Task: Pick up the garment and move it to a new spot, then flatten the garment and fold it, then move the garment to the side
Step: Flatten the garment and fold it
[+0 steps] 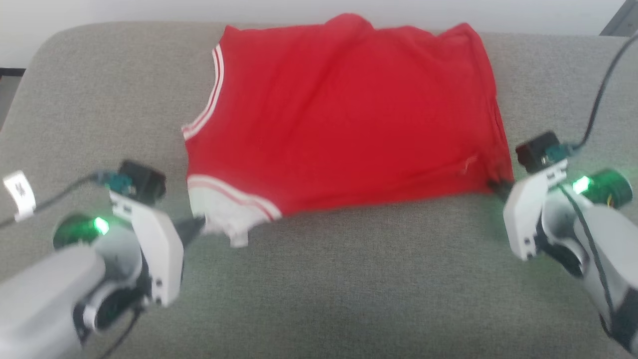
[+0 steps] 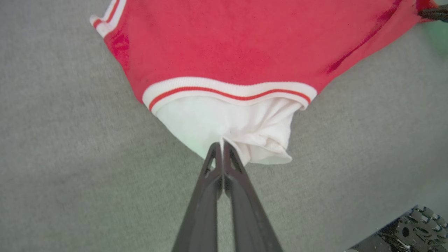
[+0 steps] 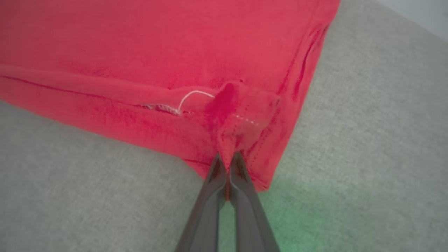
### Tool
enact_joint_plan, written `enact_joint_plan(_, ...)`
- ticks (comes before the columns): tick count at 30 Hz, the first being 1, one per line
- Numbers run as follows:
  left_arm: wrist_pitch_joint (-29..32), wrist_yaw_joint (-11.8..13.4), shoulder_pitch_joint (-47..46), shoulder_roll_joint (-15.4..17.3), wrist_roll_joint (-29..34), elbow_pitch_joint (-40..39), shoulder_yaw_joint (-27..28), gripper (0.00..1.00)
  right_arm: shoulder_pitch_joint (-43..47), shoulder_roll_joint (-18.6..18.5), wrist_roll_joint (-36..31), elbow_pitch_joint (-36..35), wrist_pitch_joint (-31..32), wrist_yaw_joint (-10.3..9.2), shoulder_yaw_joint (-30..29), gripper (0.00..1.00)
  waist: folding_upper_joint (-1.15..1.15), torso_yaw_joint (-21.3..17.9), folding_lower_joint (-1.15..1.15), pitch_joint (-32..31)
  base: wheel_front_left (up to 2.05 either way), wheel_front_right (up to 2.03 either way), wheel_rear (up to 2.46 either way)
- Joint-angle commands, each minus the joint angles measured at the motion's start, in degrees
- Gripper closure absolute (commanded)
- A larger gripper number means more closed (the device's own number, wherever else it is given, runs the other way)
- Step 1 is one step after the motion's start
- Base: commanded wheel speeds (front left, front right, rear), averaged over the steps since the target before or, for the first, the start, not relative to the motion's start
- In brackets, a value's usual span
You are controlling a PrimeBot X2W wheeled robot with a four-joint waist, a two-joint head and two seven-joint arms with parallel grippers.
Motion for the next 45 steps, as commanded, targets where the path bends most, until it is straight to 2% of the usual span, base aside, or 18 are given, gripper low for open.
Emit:
enact_joint_plan(1,0.4,1.6,2.4,1.4,-0.6,-2.7,-0.4,1.0,3.0,-2.1,1.6,-3.6,1.6,-0.09,0.6,1.0,0.0,-0.1,0.0,-0.1,0.0,0.0,0.0)
enact_joint_plan(6,1.0,5.7,7.5,5.1,-2.0,-10.4,-1.8,1.0,11.4,-8.3,5.0,-15.8,7.0,-0.07,0.7,1.0,0.0,-0.1,0.0,-0.4,0.0,0.0,0.0)
enact_joint_plan(12,2.2,8.9,11.9,8.2,-3.3,-15.5,-3.6,1.0,21.2,-14.4,7.3,-29.8,14.8,-0.05,-1.0,1.0,0.0,-0.3,0.0,-0.6,0.0,0.0,0.0)
enact_joint_plan(14,2.7,9.8,13.1,9.0,-3.9,-16.5,-4.0,1.0,24.1,-15.4,7.9,-32.9,16.7,-0.05,-2.0,1.0,0.0,-0.5,0.0,-0.7,0.0,0.0,0.0)
enact_joint_plan(20,3.3,11.6,14.8,10.9,-5.3,-18.9,-4.1,1.0,30.8,-16.0,8.2,-39.9,20.6,-0.05,-6.2,1.0,0.0,-1.1,0.0,-0.5,0.0,0.0,0.0)
enact_joint_plan(29,3.3,13.2,8.3,14.9,0.3,-21.8,-1.4,1.0,31.1,-12.8,4.2,-44.7,21.3,-0.06,-14.4,1.0,0.0,-2.1,0.0,0.1,0.0,0.0,0.0)
enact_joint_plan(31,3.7,12.7,5.6,15.2,2.8,-21.2,-0.7,1.0,29.6,-11.9,2.6,-45.1,21.6,-0.06,-15.8,1.0,0.0,-2.4,0.0,0.4,0.0,0.0,0.0)
enact_joint_plan(35,4.7,10.1,0.4,13.5,6.4,-18.2,0.1,1.0,25.7,-9.2,-0.3,-43.6,21.9,-0.06,-17.5,1.0,0.0,-3.0,0.0,1.5,0.0,0.0,0.0)
enact_joint_plan(45,7.7,0.1,-12.4,2.4,10.6,1.6,0.4,1.0,11.6,-4.1,-5.0,-34.7,20.9,-0.06,-15.1,1.0,0.0,-3.7,0.0,6.6,0.0,0.0,0.0)
